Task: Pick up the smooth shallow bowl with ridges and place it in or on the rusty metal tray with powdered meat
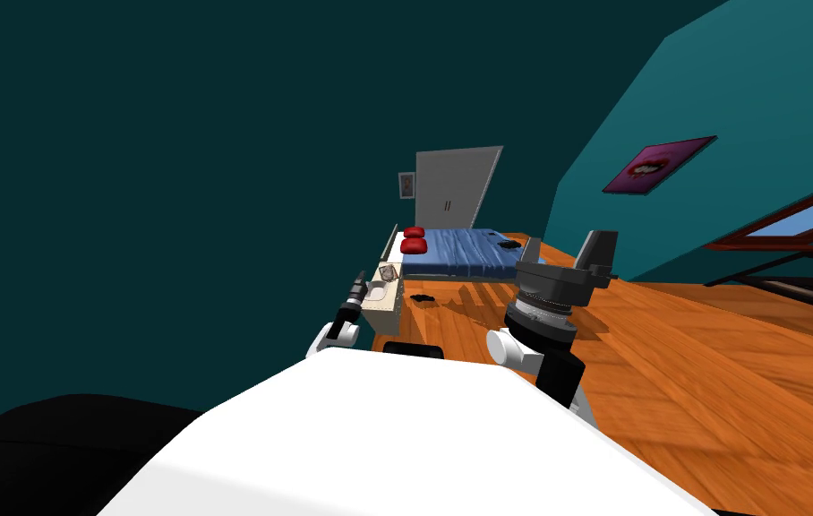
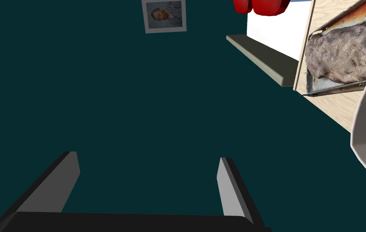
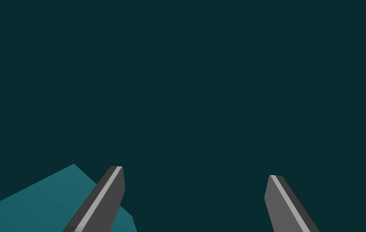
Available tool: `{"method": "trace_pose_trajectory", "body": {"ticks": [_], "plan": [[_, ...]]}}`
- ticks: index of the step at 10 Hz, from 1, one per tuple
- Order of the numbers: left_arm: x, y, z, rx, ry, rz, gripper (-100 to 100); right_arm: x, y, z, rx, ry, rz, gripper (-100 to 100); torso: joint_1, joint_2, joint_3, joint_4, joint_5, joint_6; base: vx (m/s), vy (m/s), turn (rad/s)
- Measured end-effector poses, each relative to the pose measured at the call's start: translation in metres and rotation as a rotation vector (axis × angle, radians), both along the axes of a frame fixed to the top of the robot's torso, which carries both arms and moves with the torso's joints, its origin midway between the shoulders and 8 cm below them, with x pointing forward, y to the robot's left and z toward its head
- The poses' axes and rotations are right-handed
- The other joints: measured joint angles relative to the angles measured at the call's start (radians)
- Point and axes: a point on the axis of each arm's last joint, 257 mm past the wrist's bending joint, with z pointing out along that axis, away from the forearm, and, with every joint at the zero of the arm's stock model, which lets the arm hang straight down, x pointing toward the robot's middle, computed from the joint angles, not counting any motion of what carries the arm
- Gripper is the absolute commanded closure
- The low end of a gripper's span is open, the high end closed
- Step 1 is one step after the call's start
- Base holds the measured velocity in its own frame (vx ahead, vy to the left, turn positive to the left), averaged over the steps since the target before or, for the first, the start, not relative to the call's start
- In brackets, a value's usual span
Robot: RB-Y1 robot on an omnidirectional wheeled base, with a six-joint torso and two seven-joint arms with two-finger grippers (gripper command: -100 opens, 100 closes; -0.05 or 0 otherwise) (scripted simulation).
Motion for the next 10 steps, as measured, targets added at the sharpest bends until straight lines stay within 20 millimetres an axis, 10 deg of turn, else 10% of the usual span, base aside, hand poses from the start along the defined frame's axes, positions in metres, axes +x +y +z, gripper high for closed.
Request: {"method": "trace_pose_trajectory", "body": {"ticks": [10], "plan": [[0.005,0.015,-0.129,-0.016,0.307,0.041,-100,0.0,0.0,0.0,0.0,0.0,0.0,0,-0.001,-0.001,-0.001,0.0,0.0,0.0,0.002,0.042,-0.006]]}}
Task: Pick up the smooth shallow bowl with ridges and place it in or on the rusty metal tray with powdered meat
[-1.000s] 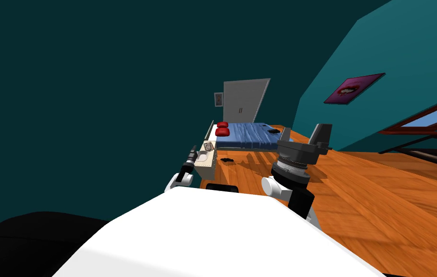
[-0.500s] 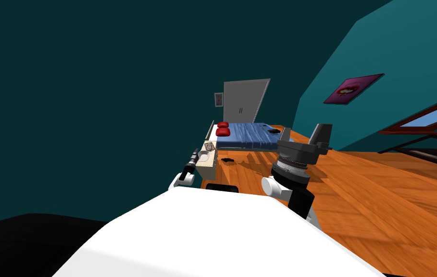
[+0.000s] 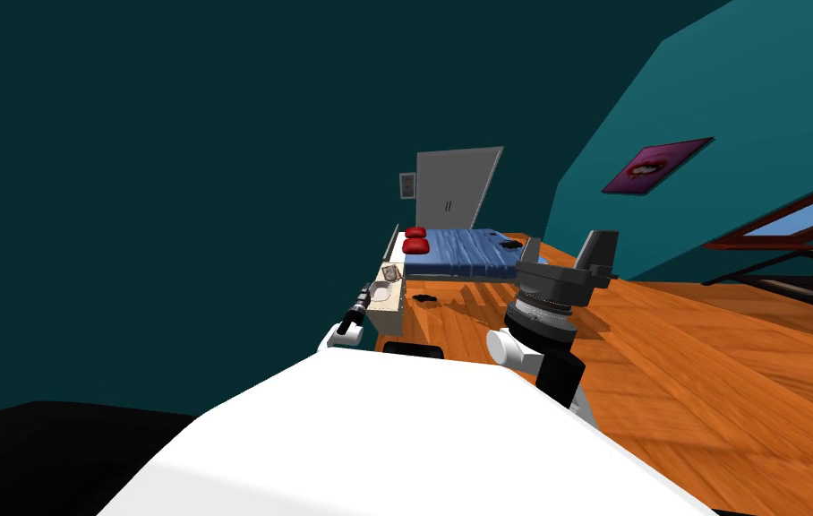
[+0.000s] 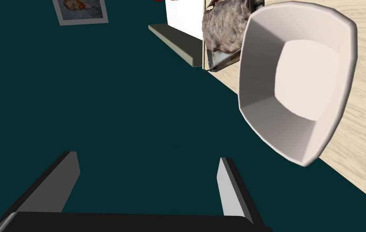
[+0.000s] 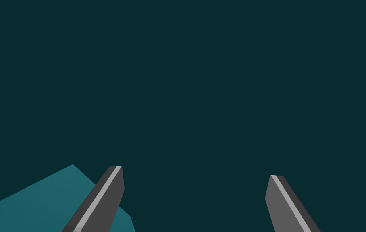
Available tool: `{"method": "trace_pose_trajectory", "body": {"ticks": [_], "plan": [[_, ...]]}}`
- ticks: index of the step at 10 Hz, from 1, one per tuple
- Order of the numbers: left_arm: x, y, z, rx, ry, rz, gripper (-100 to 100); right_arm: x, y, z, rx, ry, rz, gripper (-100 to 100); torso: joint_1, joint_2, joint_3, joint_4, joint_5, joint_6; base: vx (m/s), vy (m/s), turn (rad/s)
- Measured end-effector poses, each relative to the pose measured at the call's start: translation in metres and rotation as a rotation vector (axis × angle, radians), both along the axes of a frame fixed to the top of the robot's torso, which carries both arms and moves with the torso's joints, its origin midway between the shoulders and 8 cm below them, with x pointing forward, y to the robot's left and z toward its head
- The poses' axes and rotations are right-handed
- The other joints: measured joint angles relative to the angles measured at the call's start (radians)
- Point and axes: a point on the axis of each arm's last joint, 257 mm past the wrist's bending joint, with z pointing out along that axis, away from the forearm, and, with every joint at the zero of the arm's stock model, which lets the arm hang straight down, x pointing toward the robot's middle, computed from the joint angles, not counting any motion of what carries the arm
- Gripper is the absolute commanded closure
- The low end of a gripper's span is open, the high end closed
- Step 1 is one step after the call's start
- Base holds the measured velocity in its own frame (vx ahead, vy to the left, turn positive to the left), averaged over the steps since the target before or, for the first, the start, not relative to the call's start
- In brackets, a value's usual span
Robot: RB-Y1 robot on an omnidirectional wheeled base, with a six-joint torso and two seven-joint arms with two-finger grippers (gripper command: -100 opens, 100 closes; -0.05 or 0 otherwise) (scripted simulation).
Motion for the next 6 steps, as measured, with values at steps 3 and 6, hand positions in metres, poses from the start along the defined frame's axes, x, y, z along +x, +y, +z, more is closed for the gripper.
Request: {"method": "trace_pose_trajectory", "body": {"ticks": [3,6], "plan": [[0.002,-0.003,-0.033,-0.01,0.093,0.011,-100,0.0,0.0,0.0,0.0,0.0,0.0,0,0.0,-0.001,0.0,0.0,0.0,0.0,0.012,0.035,-0.006],[-0.003,-0.006,-0.066,-0.024,0.176,0.02,-100,0.0,0.0,0.0,0.0,0.0,0.0,0,0.0,-0.001,-0.001,0.0,0.0,0.0,0.022,0.037,-0.007]]}}
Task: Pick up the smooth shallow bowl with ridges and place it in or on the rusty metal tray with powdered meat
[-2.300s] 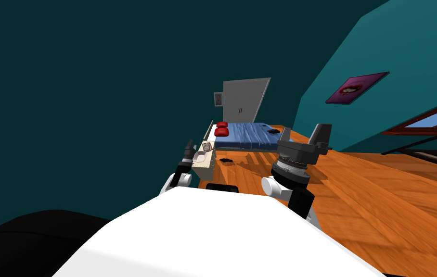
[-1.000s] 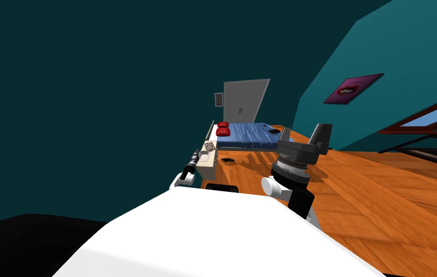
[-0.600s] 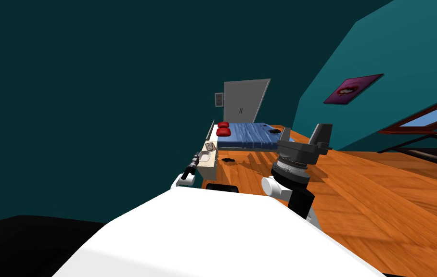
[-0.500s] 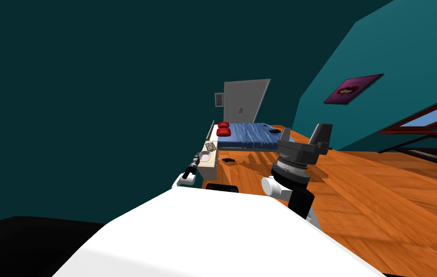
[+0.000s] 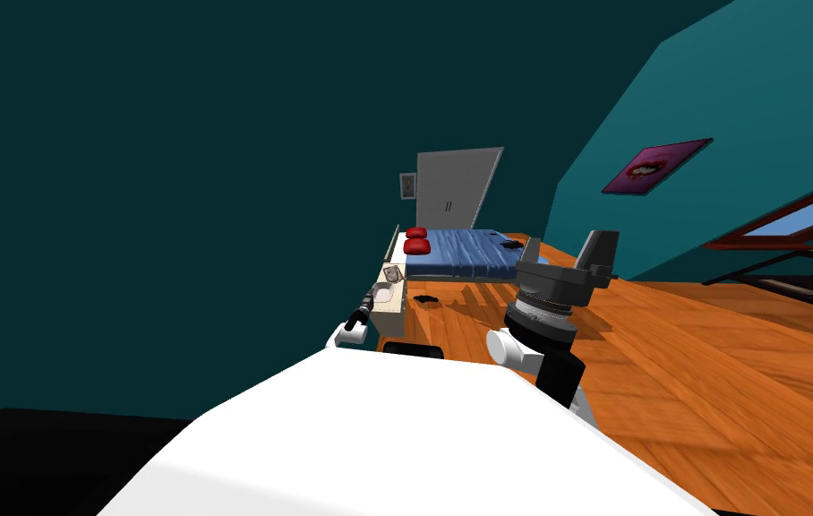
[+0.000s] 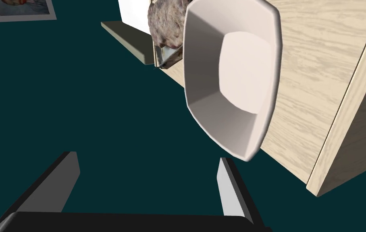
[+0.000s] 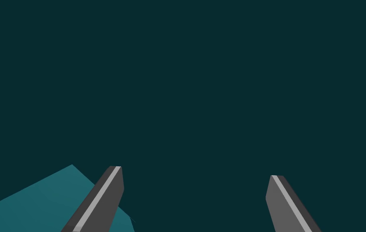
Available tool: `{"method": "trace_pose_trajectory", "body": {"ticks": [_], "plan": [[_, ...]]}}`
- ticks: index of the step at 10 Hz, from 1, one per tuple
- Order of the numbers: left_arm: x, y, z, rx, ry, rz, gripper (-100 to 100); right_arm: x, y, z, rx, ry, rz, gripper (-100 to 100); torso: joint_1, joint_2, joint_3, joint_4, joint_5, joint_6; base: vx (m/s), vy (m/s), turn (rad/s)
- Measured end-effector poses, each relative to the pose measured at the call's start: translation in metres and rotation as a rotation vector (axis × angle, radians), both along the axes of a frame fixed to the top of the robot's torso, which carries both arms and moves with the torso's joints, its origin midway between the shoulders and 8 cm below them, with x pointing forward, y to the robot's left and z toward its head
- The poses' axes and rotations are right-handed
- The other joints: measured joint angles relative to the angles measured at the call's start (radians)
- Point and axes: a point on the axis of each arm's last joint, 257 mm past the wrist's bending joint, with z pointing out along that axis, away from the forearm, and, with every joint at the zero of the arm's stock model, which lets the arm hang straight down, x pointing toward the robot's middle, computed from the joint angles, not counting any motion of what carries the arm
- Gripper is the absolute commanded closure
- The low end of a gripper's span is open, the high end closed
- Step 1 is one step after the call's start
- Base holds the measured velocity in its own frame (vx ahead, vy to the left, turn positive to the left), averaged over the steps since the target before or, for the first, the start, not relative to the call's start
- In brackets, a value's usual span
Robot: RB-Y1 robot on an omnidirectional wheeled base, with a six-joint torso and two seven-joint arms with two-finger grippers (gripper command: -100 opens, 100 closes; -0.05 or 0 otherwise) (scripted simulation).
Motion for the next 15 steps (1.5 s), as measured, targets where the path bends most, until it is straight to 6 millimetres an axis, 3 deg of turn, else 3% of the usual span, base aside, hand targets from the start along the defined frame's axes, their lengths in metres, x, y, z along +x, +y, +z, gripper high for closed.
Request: {"method": "trace_pose_trajectory", "body": {"ticks": [8,13,14,15], "plan": [[-0.019,-0.012,-0.074,-0.045,0.208,0.018,-100,0.0,0.0,0.0,0.0,0.0,0.0,0,-0.001,-0.002,-0.001,0.0,0.0,0.0,0.041,0.031,-0.008],[-0.039,-0.039,-0.116,-0.089,0.335,0.022,-100,0.0,0.0,0.0,0.0,0.0,0.0,0,-0.002,-0.003,-0.002,-0.001,0.0,0.0,0.068,0.017,-0.005],[-0.039,-0.039,-0.117,-0.089,0.336,0.021,0,0.0,0.0,0.0,0.0,0.0,0.0,0,-0.003,-0.001,0.0,0.0,-0.001,0.0,0.005,0.001,0.0],[-0.039,-0.039,-0.117,-0.089,0.336,0.021,-100,0.0,0.0,0.0,0.0,0.0,0.0,0,-0.003,0.001,0.0,0.0,-0.001,0.0,-0.007,-0.019,-0.152]]}}
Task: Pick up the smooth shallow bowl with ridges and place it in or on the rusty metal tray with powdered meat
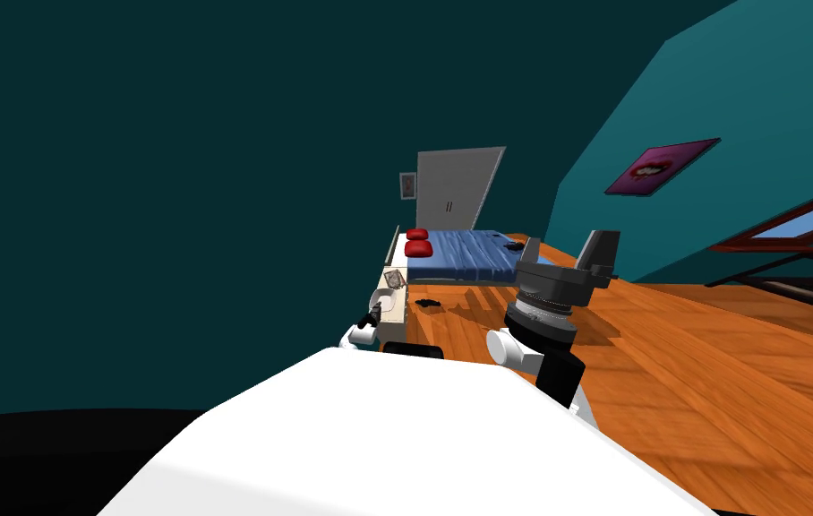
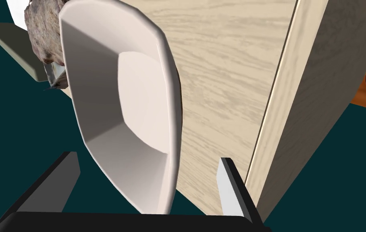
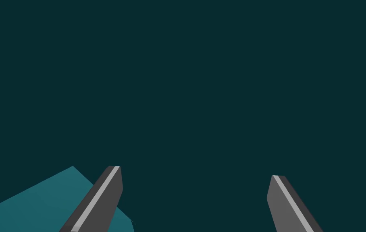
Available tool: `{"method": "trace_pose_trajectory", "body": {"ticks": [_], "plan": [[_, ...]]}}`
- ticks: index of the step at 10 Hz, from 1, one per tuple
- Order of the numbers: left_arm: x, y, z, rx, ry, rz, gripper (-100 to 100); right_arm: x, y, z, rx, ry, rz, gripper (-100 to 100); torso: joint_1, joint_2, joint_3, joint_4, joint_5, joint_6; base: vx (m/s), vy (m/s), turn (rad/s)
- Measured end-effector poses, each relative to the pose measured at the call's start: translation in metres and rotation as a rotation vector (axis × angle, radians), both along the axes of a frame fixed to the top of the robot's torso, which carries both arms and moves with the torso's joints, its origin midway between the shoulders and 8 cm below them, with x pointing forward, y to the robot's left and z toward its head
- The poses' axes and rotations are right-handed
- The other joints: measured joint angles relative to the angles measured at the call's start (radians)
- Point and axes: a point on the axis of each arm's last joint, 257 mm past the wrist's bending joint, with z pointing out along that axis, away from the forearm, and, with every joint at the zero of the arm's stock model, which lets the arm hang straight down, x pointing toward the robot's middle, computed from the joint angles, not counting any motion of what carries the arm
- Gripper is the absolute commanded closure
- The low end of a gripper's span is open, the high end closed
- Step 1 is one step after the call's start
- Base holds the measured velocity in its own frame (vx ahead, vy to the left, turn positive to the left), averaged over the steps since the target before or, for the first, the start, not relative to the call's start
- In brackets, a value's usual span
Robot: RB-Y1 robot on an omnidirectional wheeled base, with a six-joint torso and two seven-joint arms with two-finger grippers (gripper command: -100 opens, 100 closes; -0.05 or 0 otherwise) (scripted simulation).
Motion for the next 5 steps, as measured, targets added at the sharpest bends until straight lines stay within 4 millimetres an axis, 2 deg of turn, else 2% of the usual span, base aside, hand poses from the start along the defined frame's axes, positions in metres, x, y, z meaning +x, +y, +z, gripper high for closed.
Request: {"method": "trace_pose_trajectory", "body": {"ticks": [5], "plan": [[-0.009,0.05,-0.011,0.0,0.003,0.076,-100,0.0,0.0,0.0,0.0,0.0,0.0,0,-0.001,0.003,0.002,0.001,0.0,0.0,-0.028,-0.017,-0.13]]}}
